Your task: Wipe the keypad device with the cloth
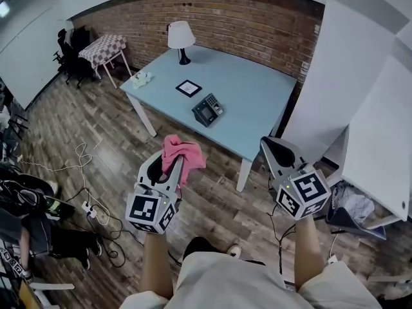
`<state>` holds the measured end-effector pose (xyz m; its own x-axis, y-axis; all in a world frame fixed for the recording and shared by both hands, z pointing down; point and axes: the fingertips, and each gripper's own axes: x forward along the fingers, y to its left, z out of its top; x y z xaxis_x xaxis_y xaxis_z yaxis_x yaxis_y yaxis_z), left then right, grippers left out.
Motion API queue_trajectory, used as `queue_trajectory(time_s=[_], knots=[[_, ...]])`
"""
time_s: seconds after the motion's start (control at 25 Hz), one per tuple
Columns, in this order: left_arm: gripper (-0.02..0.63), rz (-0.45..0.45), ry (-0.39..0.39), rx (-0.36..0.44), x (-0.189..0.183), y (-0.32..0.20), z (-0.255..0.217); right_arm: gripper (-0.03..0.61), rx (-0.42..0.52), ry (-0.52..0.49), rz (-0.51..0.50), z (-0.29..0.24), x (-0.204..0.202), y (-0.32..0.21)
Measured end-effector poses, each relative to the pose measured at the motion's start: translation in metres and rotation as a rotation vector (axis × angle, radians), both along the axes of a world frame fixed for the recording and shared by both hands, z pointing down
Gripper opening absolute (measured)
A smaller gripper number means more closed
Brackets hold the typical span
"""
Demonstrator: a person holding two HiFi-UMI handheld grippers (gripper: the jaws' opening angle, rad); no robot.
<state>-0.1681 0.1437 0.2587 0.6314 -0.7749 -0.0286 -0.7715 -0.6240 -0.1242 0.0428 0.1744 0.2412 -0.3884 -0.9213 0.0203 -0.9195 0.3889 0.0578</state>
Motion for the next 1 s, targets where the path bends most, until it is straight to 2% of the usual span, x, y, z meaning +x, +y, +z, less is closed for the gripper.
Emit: queue_trajectory(time_s=[0.2,0.48,0.72,1.0], knots=[[0.158,-0.016,0.002,-0.017,0.020,-0.013,0.005,0.015,-0.028,0.094,0.014,0.017,0.018,-0.019],[0.158,-0.025,0.005,-0.040,0.040,-0.055,0.021,0.015,-0.098,0.046,-0.013,0.039,0.034,-0.064],[0.158,-0.054,0.016,-0.055,0.052,-0.126,0.038,0.015,-0.101,0.079,-0.034,0.048,0.053,-0.131],[0.158,-0.088,0.013,-0.086,0.058,-0.222,0.052,0.016,-0.164,0.076,-0.083,0.066,0.055,-0.234]])
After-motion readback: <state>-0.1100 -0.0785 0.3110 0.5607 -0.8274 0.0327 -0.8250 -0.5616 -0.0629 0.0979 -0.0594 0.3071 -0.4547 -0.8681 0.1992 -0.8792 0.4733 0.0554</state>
